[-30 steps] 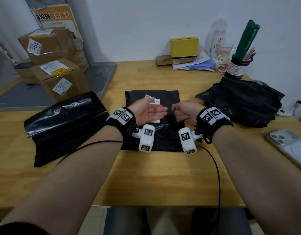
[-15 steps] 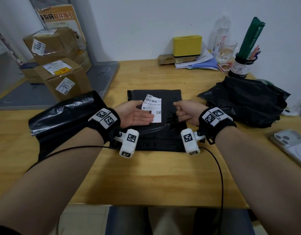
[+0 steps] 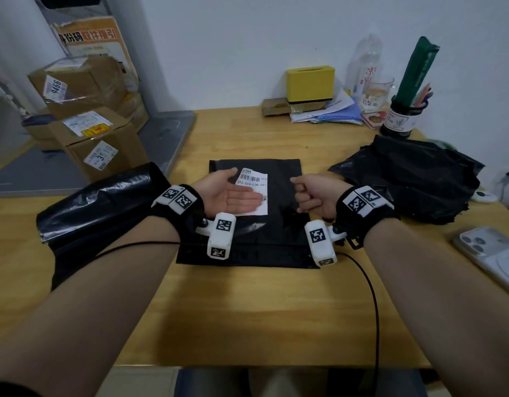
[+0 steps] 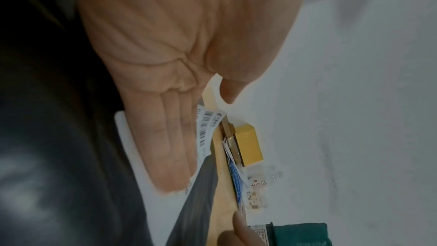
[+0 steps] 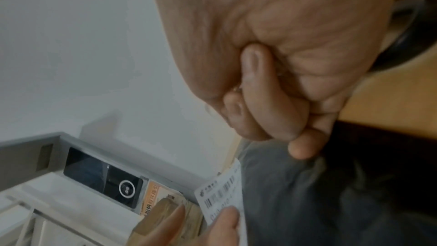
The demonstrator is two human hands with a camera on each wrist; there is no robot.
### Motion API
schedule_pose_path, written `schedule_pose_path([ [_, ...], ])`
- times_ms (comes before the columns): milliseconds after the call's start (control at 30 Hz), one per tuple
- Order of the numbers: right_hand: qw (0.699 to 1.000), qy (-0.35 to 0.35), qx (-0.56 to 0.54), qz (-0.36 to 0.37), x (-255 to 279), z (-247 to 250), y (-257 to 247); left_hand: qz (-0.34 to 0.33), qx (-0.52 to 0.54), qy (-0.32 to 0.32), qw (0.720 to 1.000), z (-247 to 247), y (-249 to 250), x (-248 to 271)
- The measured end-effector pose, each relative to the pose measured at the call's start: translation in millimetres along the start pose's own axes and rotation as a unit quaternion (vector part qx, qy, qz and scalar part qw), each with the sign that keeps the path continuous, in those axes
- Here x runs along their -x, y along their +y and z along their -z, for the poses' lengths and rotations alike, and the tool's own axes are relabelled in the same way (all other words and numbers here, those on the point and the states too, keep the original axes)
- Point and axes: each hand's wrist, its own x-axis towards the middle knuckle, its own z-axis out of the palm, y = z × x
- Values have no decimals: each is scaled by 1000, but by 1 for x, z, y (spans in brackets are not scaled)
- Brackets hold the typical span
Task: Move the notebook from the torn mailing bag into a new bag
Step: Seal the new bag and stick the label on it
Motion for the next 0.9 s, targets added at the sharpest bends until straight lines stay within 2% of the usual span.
schedule_pose_path([
  [100, 1000, 20, -19, -4, 2, 3, -7, -1, 20, 4, 1000, 3, 10, -3],
  [200, 997, 46, -63, 25, -2, 1, -11, -5, 24, 6, 1000, 4, 18, -10],
  [333, 985, 26, -167, 41, -15, -9, -15, -19, 36, 19, 999, 8, 28, -26],
  [467, 961, -10, -275, 28, -28, -10, -15, -15, 59, 34, 998, 16, 35, -37],
  [600, 928, -4, -371, 29, -39, -2, -7, -35, 82, 62, 994, 23, 37, -49],
  [700, 921, -11, -386, 50, -44, -1, -2, -57, 84, 83, 991, 23, 39, -57],
  [833, 931, -16, -358, 62, -45, -5, 0, -102, 69, 117, 985, 18, 42, -59],
  [900, 932, -15, -358, 63, -45, -5, 1, -108, 58, 95, 988, 14, 43, -52],
])
